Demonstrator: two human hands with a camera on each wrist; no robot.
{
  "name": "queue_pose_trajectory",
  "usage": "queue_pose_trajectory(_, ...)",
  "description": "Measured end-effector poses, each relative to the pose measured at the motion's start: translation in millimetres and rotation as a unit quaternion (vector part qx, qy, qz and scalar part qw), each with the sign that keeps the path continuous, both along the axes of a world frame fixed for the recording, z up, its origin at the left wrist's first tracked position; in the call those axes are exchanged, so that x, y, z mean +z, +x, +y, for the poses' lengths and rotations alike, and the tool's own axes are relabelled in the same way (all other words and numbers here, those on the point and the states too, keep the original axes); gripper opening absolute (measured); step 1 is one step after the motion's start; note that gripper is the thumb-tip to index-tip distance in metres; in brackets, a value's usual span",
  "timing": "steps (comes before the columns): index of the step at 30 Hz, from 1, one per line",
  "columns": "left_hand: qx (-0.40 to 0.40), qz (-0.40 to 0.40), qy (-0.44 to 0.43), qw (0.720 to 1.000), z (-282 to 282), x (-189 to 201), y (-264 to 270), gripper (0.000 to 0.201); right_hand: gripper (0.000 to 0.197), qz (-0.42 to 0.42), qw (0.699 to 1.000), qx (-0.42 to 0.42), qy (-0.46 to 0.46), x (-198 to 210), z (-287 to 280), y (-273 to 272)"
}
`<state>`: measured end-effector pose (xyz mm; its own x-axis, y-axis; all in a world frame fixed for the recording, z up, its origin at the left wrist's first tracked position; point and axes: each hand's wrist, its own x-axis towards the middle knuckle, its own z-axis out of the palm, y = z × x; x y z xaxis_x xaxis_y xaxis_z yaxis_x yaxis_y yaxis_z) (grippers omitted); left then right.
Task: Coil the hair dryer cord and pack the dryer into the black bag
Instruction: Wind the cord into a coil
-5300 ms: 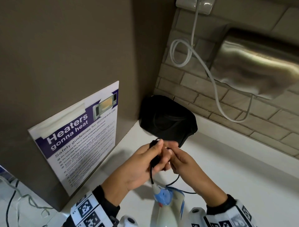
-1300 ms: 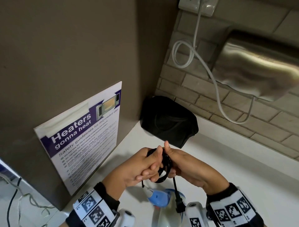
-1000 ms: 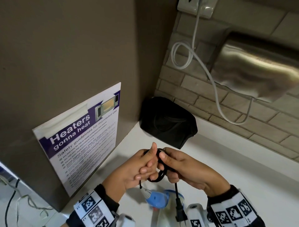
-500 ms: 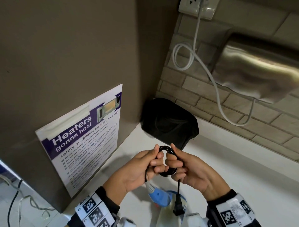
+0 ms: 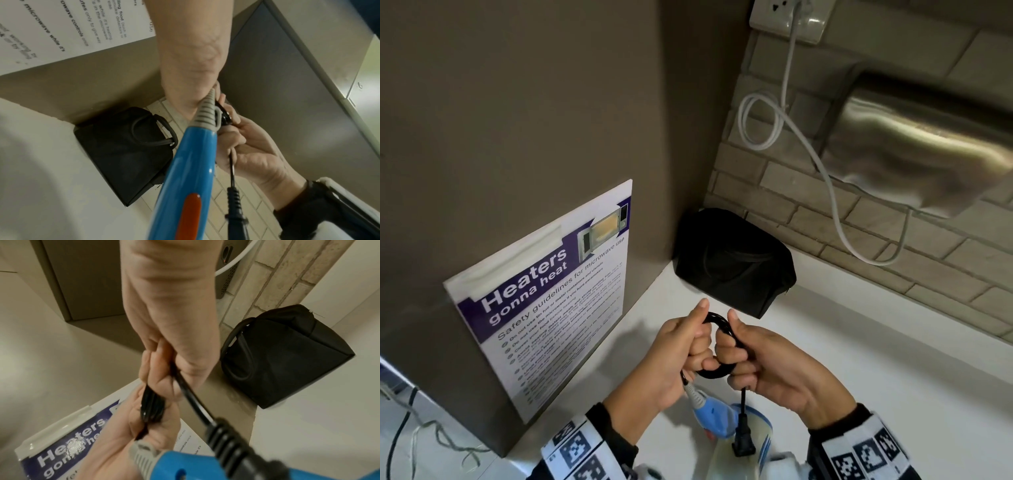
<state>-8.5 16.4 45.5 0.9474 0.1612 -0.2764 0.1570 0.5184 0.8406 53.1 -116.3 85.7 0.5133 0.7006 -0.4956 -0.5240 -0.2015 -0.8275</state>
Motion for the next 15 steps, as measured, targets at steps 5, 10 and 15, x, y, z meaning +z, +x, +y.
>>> queue_pose_trajectory(5, -0.056, -0.067, -0.078, 0.993, 3, -2, 0, 0.04, 0.044, -0.013, 0.998, -0.057, 0.012, 2, 0, 5)
queue_pose_trajectory(10, -0.001, -0.081, -0.017, 0.997, -8, -7, 2, 0.034, 0.042, -0.007, 0.999, -0.022, 0.027, -1, -7, 13)
queue_pose_trajectory(15, 0.013, -0.074, -0.035, 0.997, -11, -9, 5, 0.039, 0.044, -0.035, 0.999, -0.004, 0.014, -4, -5, 12)
